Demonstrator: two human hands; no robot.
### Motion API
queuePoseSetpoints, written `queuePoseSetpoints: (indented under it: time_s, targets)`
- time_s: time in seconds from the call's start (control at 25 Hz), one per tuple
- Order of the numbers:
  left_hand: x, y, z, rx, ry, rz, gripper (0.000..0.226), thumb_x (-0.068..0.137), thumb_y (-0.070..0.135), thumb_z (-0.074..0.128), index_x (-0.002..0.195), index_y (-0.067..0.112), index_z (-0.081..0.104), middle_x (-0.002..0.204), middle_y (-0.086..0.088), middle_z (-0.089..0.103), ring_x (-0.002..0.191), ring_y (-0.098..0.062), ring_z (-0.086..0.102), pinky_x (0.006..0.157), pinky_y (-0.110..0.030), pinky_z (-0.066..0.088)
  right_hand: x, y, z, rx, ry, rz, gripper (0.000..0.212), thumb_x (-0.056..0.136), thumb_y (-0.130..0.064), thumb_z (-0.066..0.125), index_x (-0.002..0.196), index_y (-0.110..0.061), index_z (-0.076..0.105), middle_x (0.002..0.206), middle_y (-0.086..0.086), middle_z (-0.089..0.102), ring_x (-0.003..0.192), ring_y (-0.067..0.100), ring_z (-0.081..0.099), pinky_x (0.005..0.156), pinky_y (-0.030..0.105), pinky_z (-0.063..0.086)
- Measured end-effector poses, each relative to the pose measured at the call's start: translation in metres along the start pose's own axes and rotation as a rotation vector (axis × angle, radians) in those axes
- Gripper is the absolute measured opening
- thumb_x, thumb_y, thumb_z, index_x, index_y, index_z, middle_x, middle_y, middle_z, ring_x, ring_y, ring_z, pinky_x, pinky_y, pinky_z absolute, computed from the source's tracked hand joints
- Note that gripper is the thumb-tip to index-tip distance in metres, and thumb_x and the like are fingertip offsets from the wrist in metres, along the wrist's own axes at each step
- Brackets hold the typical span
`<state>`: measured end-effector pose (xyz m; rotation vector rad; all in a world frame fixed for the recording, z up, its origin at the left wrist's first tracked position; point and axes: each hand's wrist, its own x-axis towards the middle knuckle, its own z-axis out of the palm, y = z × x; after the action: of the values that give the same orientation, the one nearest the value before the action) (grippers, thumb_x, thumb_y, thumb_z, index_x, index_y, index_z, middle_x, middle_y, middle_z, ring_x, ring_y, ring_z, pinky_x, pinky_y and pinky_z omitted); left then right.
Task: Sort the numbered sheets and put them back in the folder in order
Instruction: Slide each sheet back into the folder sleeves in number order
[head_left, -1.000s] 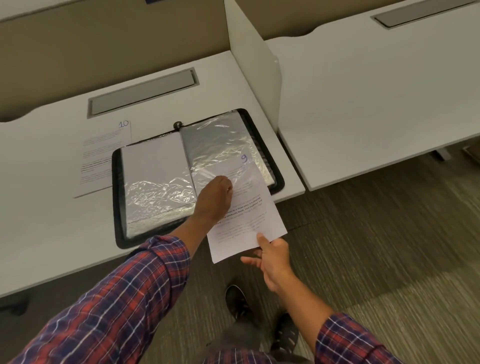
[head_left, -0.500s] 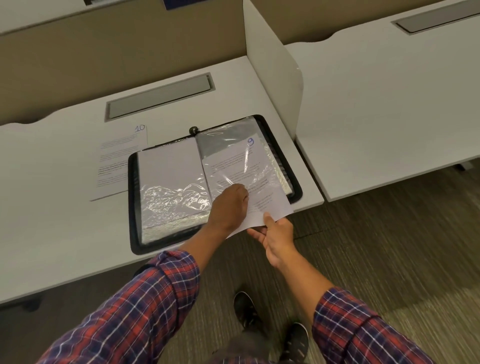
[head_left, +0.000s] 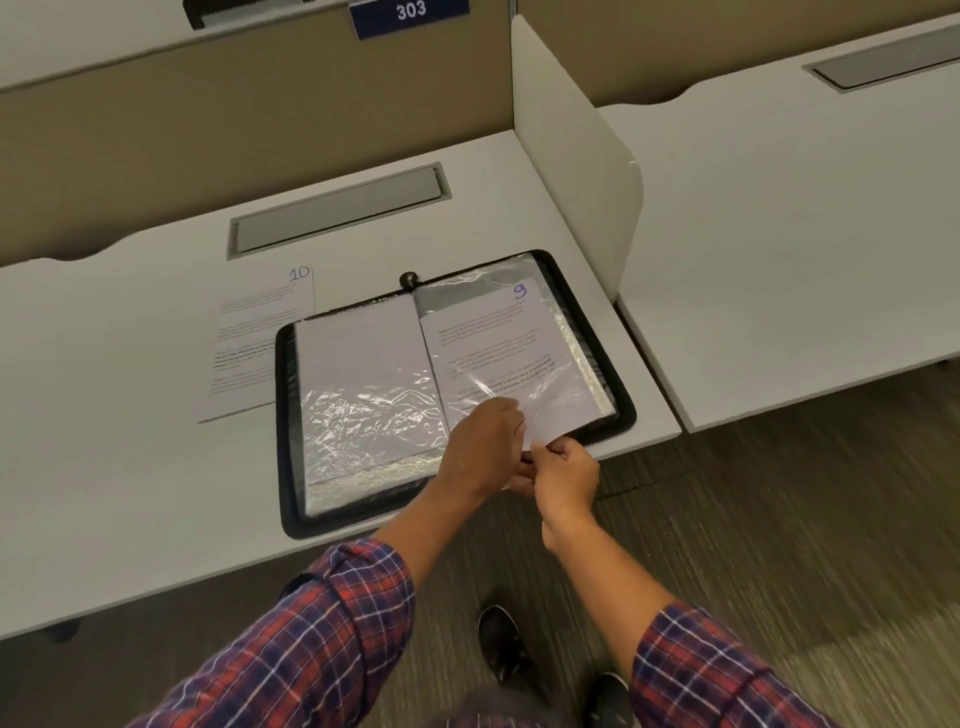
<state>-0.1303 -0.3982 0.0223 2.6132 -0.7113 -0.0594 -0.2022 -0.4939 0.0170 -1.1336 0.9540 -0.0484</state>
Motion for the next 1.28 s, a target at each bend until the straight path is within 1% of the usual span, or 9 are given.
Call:
queuePoseSetpoints:
  time_s: [0.2, 0.36, 0.48, 0.64, 0.8, 0.88, 1.0, 1.16, 1.28]
  targets:
    - [0.002, -0.002, -0.005, -0.027, -0.081, 0.033, 0.028, 0.104, 0.021, 0.051, 0.094, 0.007, 0.074, 0.107, -0.009, 0.069, 0.094, -0.022, 0.065, 0.083, -0.044, 0.057, 0.023, -0.015, 0.020, -0.062, 0.046, -0.017, 0.012, 0.101, -0.014, 0.064, 0.094, -0.009, 0.072, 0.083, 0.013, 0.074, 0.064, 0.021, 0.067, 0.047, 0.028, 0.052]
    - [0.005, -0.005, -0.005, -0.098, -0.088, 0.044, 0.038, 0.100, 0.034, 0.042, 0.102, 0.013, 0.074, 0.100, -0.002, 0.068, 0.089, -0.018, 0.063, 0.080, -0.042, 0.057, 0.036, -0.022, 0.029, -0.043, 0.047, 0.013, 0.015, 0.100, -0.013, 0.066, 0.087, -0.010, 0.073, 0.068, 0.007, 0.062, 0.048, 0.011, 0.050, 0.039, 0.024, 0.039]
    - [0.007, -0.010, -0.005, -0.118, -0.108, 0.060, 0.030, 0.100, 0.030, 0.052, 0.111, 0.015, 0.075, 0.110, -0.003, 0.072, 0.097, -0.018, 0.066, 0.086, -0.039, 0.057, 0.037, -0.031, 0.034, -0.040, 0.032, 0.047, 0.012, 0.100, -0.014, 0.067, 0.090, -0.018, 0.073, 0.072, 0.006, 0.067, 0.050, 0.010, 0.050, 0.039, 0.022, 0.039]
    - [0.009, -0.015, -0.003, -0.095, -0.104, 0.044, 0.037, 0.105, 0.032, 0.040, 0.106, 0.016, 0.075, 0.103, -0.001, 0.070, 0.091, -0.017, 0.063, 0.082, -0.042, 0.055, 0.034, -0.039, 0.019, -0.141, -0.003, 0.011, 0.006, 0.098, -0.017, 0.069, 0.097, -0.015, 0.075, 0.080, 0.008, 0.074, 0.052, 0.012, 0.059, 0.042, 0.023, 0.043]
    - [0.007, -0.013, 0.000, -0.088, -0.076, 0.016, 0.030, 0.106, 0.024, 0.048, 0.108, 0.008, 0.074, 0.112, -0.007, 0.071, 0.100, -0.022, 0.065, 0.089, -0.044, 0.055, 0.031, -0.035, -0.014, -0.183, 0.225, -0.183, 0.013, 0.098, -0.017, 0.060, 0.090, -0.015, 0.070, 0.087, 0.009, 0.074, 0.072, 0.024, 0.067, 0.063, 0.039, 0.057]
    - [0.006, -0.012, 0.004, -0.096, -0.060, 0.005, 0.030, 0.107, 0.023, 0.050, 0.112, 0.007, 0.074, 0.117, -0.008, 0.071, 0.105, -0.023, 0.065, 0.094, -0.044, 0.054, 0.038, -0.042, -0.023, -0.252, 0.293, -0.281, 0.014, 0.101, -0.030, 0.059, 0.099, -0.019, 0.065, 0.093, 0.003, 0.068, 0.086, 0.021, 0.065, 0.069, 0.035, 0.054]
    - [0.005, -0.011, 0.010, -0.094, -0.051, -0.023, 0.031, 0.107, 0.024, 0.051, 0.121, 0.008, 0.074, 0.130, -0.007, 0.069, 0.117, -0.023, 0.064, 0.104, -0.039, 0.051, 0.054, -0.062, -0.024, -0.412, 0.158, -0.237, 0.033, 0.099, -0.053, 0.059, 0.107, -0.021, 0.064, 0.100, -0.002, 0.065, 0.091, 0.017, 0.064, 0.072, 0.038, 0.058]
    - [0.000, -0.007, 0.010, -0.121, -0.100, -0.020, 0.038, 0.104, 0.037, 0.053, 0.125, 0.013, 0.073, 0.139, -0.005, 0.064, 0.128, -0.019, 0.059, 0.109, -0.039, 0.047, 0.066, -0.077, -0.022, -0.516, 0.006, -0.162, 0.015, 0.097, -0.026, 0.068, 0.088, -0.014, 0.066, 0.090, 0.007, 0.070, 0.083, 0.026, 0.071, 0.055, 0.033, 0.056]
    - [0.003, 0.003, -0.003, -0.339, -0.059, -0.145, 0.043, 0.099, 0.056, 0.050, 0.113, 0.023, 0.074, 0.118, 0.004, 0.071, 0.110, -0.010, 0.063, 0.098, -0.039, 0.052, 0.059, -0.084, -0.022, -0.598, 0.030, -0.318, 0.014, 0.096, -0.023, 0.068, 0.083, -0.019, 0.066, 0.086, -0.002, 0.069, 0.085, 0.020, 0.069, 0.061, 0.026, 0.048]
